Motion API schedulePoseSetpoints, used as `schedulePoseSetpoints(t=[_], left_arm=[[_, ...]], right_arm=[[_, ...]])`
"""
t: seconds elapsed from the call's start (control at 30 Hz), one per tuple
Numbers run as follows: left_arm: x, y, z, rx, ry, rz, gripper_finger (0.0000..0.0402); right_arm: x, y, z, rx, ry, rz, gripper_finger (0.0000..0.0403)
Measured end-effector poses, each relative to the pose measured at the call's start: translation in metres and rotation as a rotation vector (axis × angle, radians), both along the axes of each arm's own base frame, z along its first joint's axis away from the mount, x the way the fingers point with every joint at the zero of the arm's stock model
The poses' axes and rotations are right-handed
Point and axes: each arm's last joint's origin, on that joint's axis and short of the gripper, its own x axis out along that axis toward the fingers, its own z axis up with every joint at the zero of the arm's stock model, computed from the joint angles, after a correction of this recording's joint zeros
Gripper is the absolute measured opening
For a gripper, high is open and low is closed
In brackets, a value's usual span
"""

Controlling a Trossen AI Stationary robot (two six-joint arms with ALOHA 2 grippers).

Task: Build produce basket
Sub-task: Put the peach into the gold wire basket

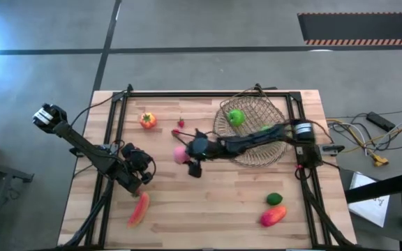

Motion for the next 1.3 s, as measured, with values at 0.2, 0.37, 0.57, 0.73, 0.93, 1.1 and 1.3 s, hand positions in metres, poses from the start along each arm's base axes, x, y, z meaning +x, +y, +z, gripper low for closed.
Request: schedulePoseSetpoints(t=[0.2,0.37,0.57,0.73,0.93,1.1,1.3], left_arm=[[0.001,0.0,0.001,0.017,-0.034,0.011,0.0002],[0.002,0.0,0.001,0.025,-0.041,0.015,0.0002],[0.002,0.0,0.001,0.03,-0.044,0.012,0.0002],[0.003,0.0,0.001,0.06,-0.063,0.008,0.0002],[0.003,0.0,0.001,0.069,-0.071,0.012,0.0002],[0.003,0.0,0.002,0.066,-0.076,0.012,0.0002],[0.003,0.0,0.002,0.065,-0.078,0.011,0.0002]], right_arm=[[-0.057,0.021,0.066,-0.068,-0.083,-0.194,0.0259],[-0.113,0.01,0.107,-0.109,-0.102,-0.425,0.0259],[-0.187,-0.026,0.109,-0.067,-0.102,-0.785,0.0259],[-0.224,-0.055,0.073,0.065,-0.107,-0.99,0.026],[-0.23,-0.08,0.042,0.158,-0.142,-1.093,0.0262],[-0.226,-0.101,0.025,0.157,-0.088,-1.183,0.0263],[-0.206,-0.122,0.016,0.14,0.008,-1.196,0.0263]])
